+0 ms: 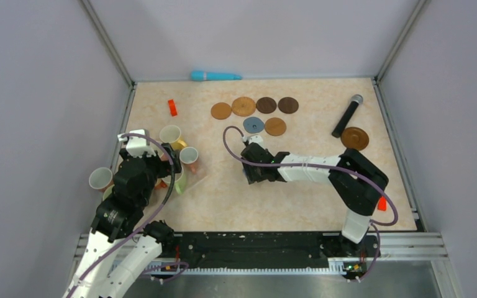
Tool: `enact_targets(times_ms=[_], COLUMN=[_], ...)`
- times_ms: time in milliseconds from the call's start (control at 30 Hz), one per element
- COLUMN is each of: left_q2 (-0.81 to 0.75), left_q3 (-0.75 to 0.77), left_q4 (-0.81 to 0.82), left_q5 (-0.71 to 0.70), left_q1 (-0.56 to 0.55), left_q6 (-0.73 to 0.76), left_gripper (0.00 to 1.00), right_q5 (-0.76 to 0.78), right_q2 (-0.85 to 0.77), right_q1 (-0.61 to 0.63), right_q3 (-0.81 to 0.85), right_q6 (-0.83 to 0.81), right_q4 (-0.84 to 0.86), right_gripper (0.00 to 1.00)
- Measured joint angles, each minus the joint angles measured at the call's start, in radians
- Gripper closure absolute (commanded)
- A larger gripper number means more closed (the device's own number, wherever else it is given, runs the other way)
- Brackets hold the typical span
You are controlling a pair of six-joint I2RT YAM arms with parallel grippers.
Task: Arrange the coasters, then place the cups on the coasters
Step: Move the coaster to the center of the board.
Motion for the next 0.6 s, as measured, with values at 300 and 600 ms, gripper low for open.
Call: enact_targets(times_ms=[300,600], left_q2=[0.0,0.0], left_q3=[0.0,0.0], left_q4=[0.0,0.0], left_q5=[-0.001,-0.001], left_q1=[0.0,0.0], left_q6=[0.0,0.0], left_gripper=[0.06,0.06], right_q5=[0.011,0.01], right_q2=[0.115,0.227], right_q1=[-0.006,-0.048], right_q3=[0.123,0.26], right_q6=[-0.04,-0.077], right_q4=[0.049,0.086], right_gripper=[0.45,0.45])
